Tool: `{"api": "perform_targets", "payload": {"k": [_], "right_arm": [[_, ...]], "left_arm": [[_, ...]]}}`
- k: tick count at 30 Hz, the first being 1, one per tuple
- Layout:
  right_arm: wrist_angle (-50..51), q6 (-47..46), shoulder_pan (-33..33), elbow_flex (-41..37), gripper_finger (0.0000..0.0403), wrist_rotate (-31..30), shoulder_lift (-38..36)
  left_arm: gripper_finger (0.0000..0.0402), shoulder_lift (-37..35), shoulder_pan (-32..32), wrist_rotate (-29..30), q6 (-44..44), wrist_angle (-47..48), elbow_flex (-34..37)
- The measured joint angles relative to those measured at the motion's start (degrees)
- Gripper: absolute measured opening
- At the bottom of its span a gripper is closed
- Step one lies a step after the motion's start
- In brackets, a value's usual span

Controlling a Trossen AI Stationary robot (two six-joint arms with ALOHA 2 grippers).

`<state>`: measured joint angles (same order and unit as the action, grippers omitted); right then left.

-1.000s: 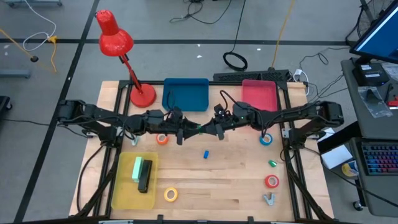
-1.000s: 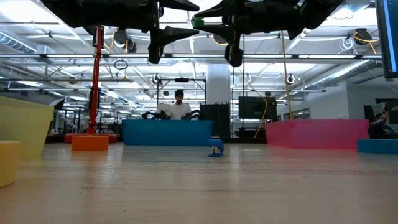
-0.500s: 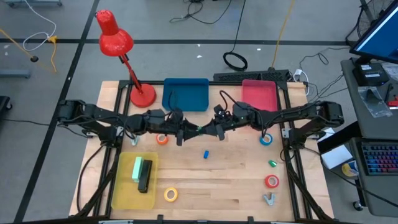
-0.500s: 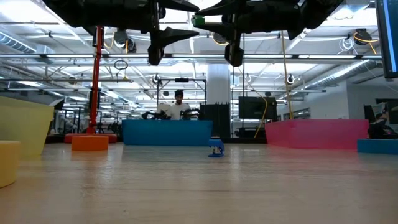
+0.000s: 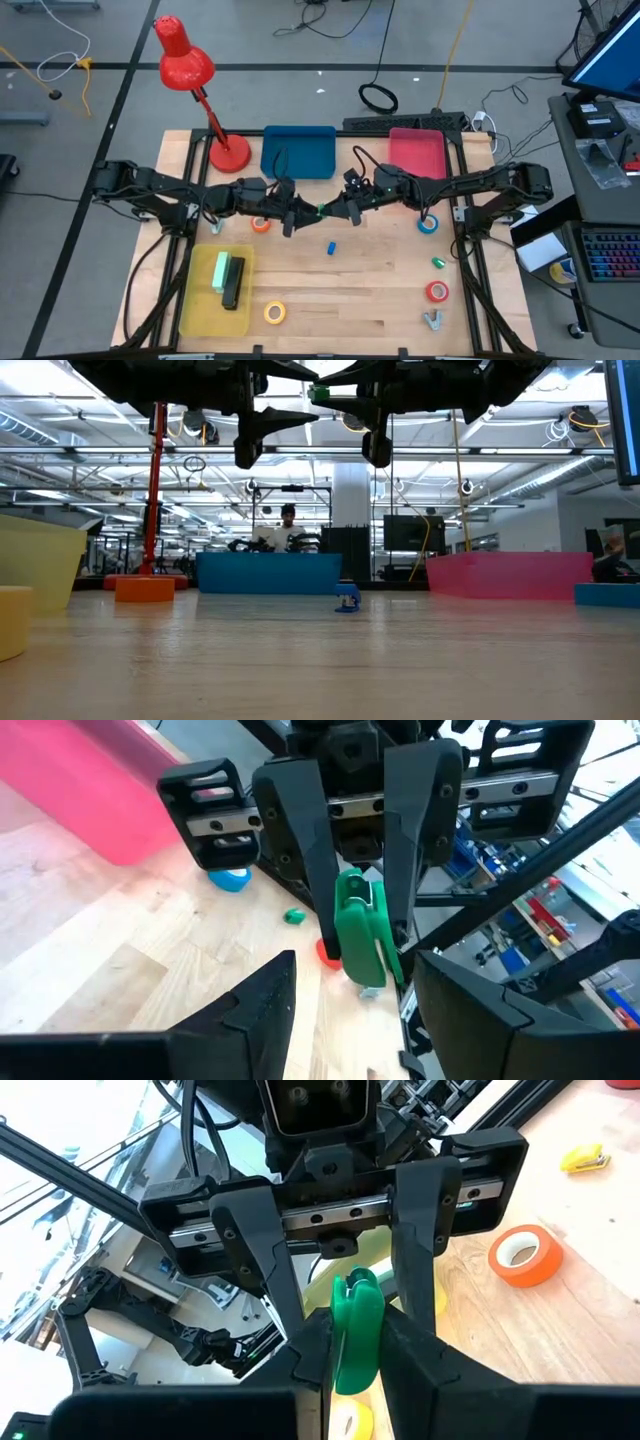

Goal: Pick and place Stapler, Stapler remover, tape
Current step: Put the green stapler into the yellow bin

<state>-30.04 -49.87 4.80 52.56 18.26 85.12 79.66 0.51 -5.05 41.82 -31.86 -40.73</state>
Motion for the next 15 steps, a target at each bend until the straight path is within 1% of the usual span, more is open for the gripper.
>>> {"api": "perform_targets", "payload": {"k": [15], "right_arm": [[-0.13, -1.10, -0.02, 0.00, 0.0047, -1.62, 0.00]], "left_arm": [[0.0202, 0.00, -0.26, 1.04, 0.00, -1.02, 0.00]]}}
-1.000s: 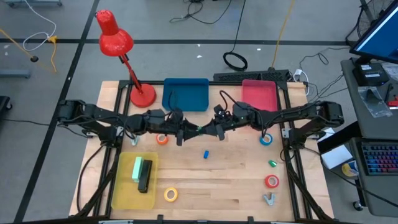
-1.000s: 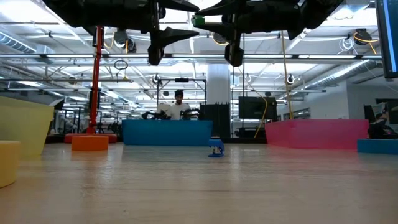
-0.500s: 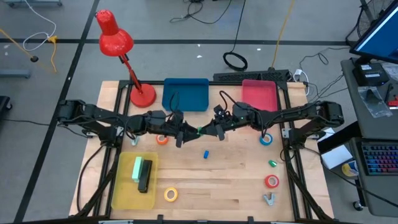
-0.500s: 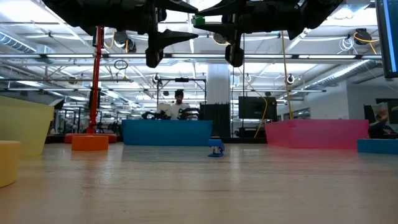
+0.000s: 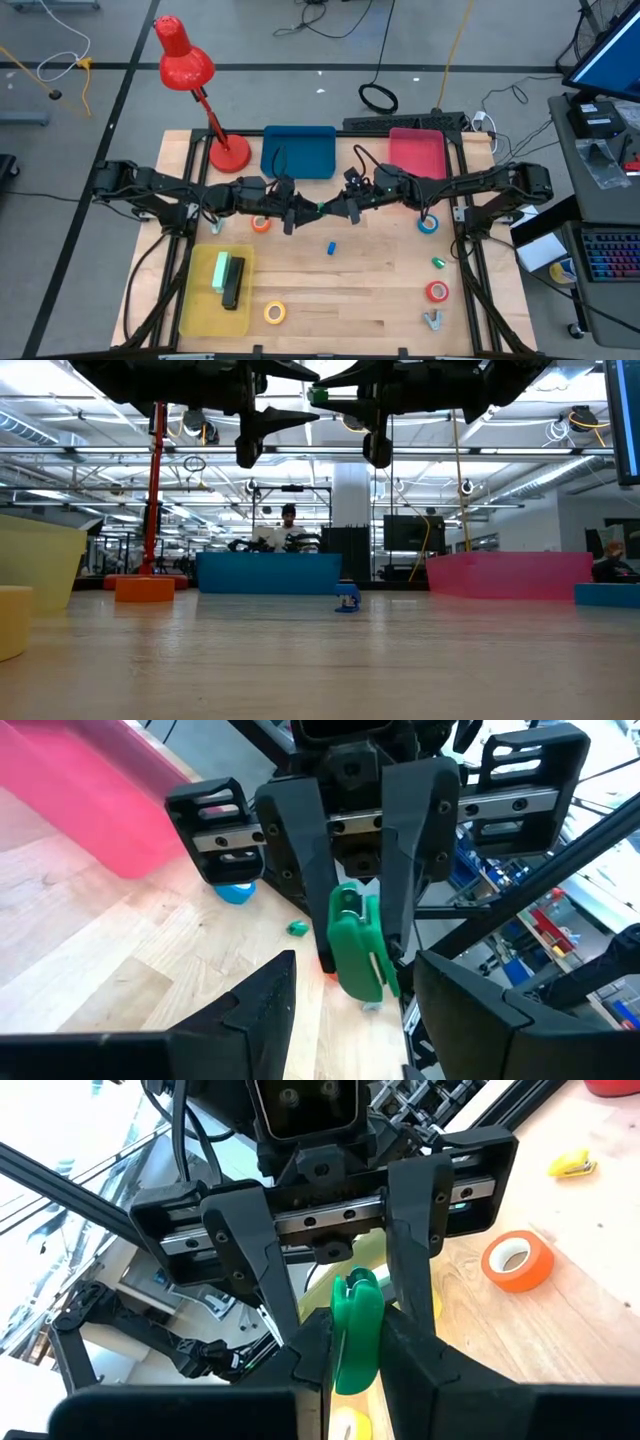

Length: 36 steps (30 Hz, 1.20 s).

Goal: Pick and place Stapler, Stapler remover, tape
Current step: Put the green stapler into the yellow bin

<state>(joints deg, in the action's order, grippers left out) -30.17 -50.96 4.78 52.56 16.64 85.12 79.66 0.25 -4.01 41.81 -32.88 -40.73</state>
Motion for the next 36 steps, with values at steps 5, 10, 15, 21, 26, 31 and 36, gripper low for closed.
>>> {"api": "perform_targets", "payload": {"k": [5, 10, 15, 21, 26, 31, 36], "right_arm": [[-1.39, -0.75, 0.00, 0.22, 0.0047, 0.03, 1.07], [-0.52, 0.04, 0.02, 1.95, 0.0047, 1.03, 1.70], [0.04, 0.12, 0.02, 2.91, 0.0047, 1.43, 2.50], [0.41, 0.19, 0.00, 3.97, 0.0047, 1.58, 3.09], [0.65, 0.22, 0.00, 3.98, 0.0047, 1.44, 3.13], [0.56, 0.38, -0.28, 3.98, 0.0047, 1.05, 3.11], [0.39, 1.34, -0.31, 3.98, 0.0047, 1.03, 2.99]], "left_arm": [[0.0202, 0.00, 0.00, 0.03, 0.01, 0.07, 0.00], [0.0202, 0.00, 0.00, 0.02, -0.01, 0.12, 0.02], [0.0202, 0.00, 0.02, -0.01, 0.25, 1.11, 0.02], [0.0202, 0.00, 0.04, -0.02, 0.12, 1.15, 0.02], [0.0171, 0.00, 0.04, -0.26, -0.65, 1.29, 0.02], [0.0106, 0.00, -0.48, -1.92, -0.99, 0.10, 0.04], [0.0085, 0.00, -1.22, -3.28, 0.15, -0.39, 0.09]]}}
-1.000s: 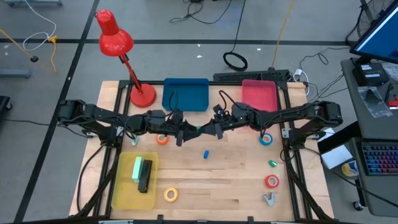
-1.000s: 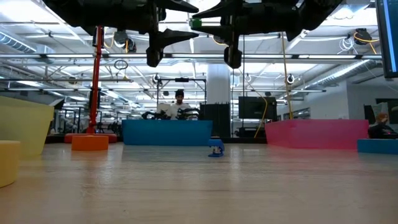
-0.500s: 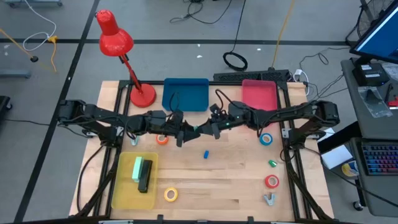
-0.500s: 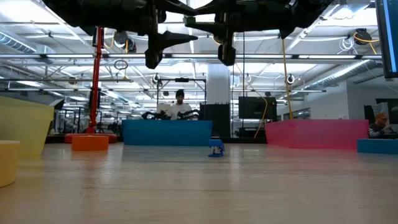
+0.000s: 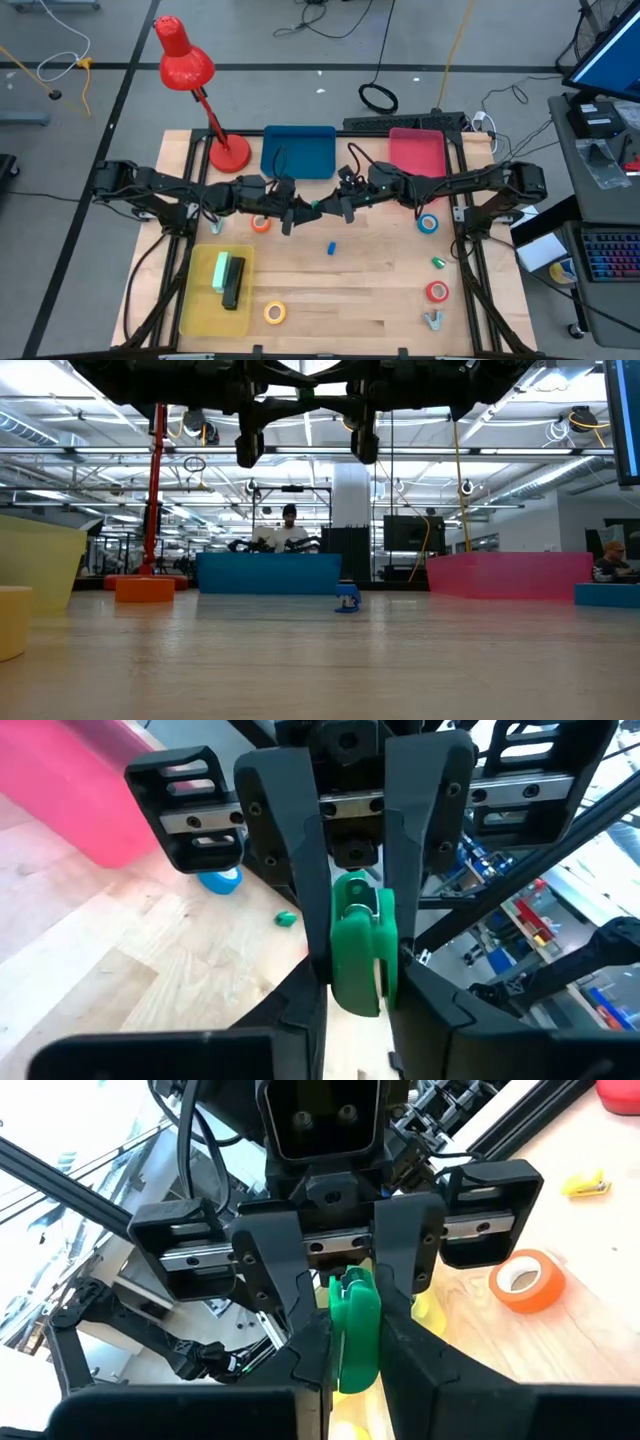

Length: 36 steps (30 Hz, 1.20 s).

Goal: Pick and place Stapler, Stapler remover, tape
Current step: Put the green stapler into the yellow bin

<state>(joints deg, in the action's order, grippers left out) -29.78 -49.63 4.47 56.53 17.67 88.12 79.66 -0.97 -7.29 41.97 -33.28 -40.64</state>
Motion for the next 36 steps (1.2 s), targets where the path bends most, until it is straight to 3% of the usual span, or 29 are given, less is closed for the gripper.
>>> {"api": "perform_targets", "payload": {"k": [4, 16, 30, 36], "right_arm": [[-0.04, 0.20, 0.00, 0.00, 0.0056, 0.14, 0.00], [0.27, 0.87, -0.15, 0.04, 0.0162, 2.56, 0.04], [4.45, 2.37, 0.28, -0.07, 0.0167, 3.14, 0.13], [5.21, 2.78, 0.76, -0.07, 0.0168, 1.60, 0.13]], "left_arm": [[0.0083, 0.00, 0.00, -0.25, 0.39, -0.11, 0.00], [0.0053, 0.04, 1.50, 0.23, -0.08, 0.73, 0.00], [0.0056, 0.02, 5.56, 0.64, 4.63, 4.35, -0.07], [0.0060, -1.26, 9.13, -1.30, 9.82, 14.29, -0.11]]}}
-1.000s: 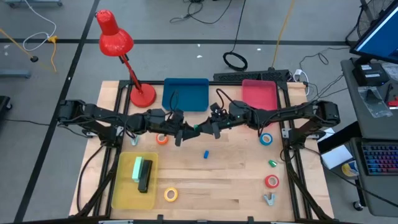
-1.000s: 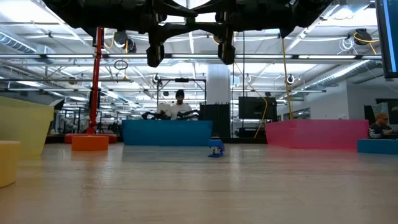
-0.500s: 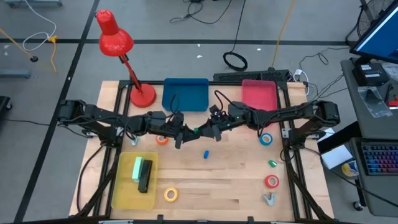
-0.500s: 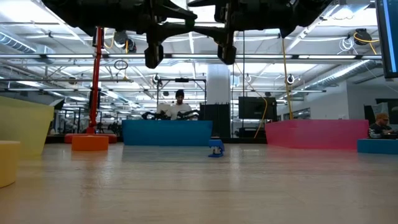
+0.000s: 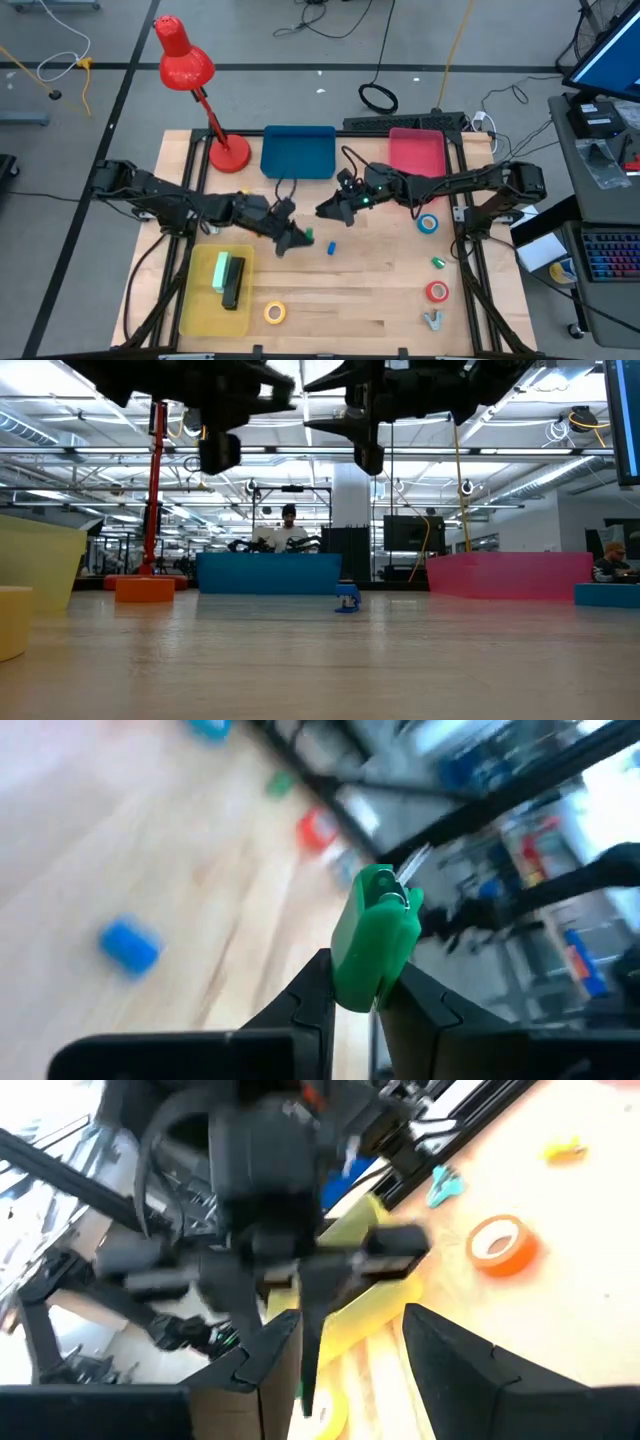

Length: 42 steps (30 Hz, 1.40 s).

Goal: Pick and place Stapler, Stapler remover, tape
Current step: Put the green stapler into the yellow bin

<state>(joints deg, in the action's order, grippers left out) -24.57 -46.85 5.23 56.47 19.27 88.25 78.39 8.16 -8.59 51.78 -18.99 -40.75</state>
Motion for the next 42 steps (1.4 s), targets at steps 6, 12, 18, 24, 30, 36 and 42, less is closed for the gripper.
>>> {"api": "perform_targets", "payload": {"k": [6, 12, 18, 24, 30, 36, 42], "right_arm": [[0.37, 0.53, 0.40, 0.00, 0.0167, 0.46, 0.00], [1.12, 1.08, 0.40, 0.00, 0.0167, 2.00, -0.02], [1.29, 1.51, 0.45, 0.00, 0.0167, 1.99, -0.02], [1.30, 2.48, 0.41, 0.00, 0.0167, 1.97, -0.02], [1.30, 2.60, 0.42, 0.00, 0.0167, 1.92, -0.02], [1.30, 2.60, 0.42, 0.00, 0.0167, 1.91, -0.02], [1.30, 2.60, 0.42, 0.00, 0.0167, 1.90, -0.02]], "left_arm": [[0.0056, -6.73, 4.33, -1.16, 9.17, 20.83, 0.11], [0.0062, -18.16, 12.39, 0.82, 24.50, 42.48, 0.02], [0.0057, -25.88, 25.38, 2.80, 45.90, 58.94, -0.05], [0.0062, -25.41, 37.92, 0.01, 65.62, 66.02, 0.04], [0.0063, -22.69, 45.88, 0.90, 81.56, 68.85, 0.04], [0.0064, -16.07, 47.85, 1.14, 89.37, 67.93, 0.04], [0.0064, -10.67, 46.79, 1.11, 89.57, 67.30, 0.04]]}}
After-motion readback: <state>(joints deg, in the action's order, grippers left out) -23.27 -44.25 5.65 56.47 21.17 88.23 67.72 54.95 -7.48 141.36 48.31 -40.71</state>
